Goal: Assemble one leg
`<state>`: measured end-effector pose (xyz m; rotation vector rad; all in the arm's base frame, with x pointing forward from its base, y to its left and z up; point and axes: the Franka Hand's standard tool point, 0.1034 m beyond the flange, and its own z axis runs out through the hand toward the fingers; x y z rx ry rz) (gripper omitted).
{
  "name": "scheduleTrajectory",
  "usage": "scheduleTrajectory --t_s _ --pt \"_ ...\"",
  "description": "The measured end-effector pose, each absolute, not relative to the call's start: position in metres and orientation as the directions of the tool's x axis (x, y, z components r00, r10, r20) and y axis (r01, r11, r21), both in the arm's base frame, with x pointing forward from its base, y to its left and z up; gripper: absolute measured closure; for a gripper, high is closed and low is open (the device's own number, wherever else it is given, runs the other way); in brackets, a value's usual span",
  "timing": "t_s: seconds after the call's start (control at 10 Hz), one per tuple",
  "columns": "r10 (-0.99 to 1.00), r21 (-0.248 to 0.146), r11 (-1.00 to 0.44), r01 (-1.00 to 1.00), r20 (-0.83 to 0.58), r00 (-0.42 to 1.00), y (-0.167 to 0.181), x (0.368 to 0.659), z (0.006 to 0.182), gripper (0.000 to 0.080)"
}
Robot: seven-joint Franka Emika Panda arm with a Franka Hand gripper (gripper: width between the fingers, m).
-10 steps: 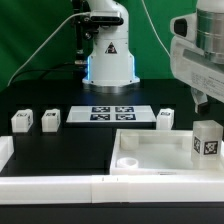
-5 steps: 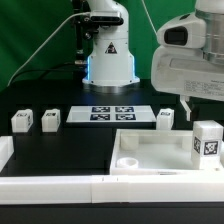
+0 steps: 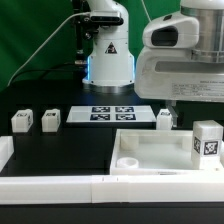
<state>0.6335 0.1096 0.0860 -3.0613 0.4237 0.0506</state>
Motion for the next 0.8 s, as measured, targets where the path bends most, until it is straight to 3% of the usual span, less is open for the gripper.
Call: scheduleTrajectory --t_s 0.2,0.8 --pt "-0.266 -0.102 -0.962 -0.254 0.127 0.956 0.121 0.634 0.085 0.0151" --pt "-0.135 -0.07 -0.989 -0.13 0.082 0.987 0.12 0.63 0.074 0.0151"
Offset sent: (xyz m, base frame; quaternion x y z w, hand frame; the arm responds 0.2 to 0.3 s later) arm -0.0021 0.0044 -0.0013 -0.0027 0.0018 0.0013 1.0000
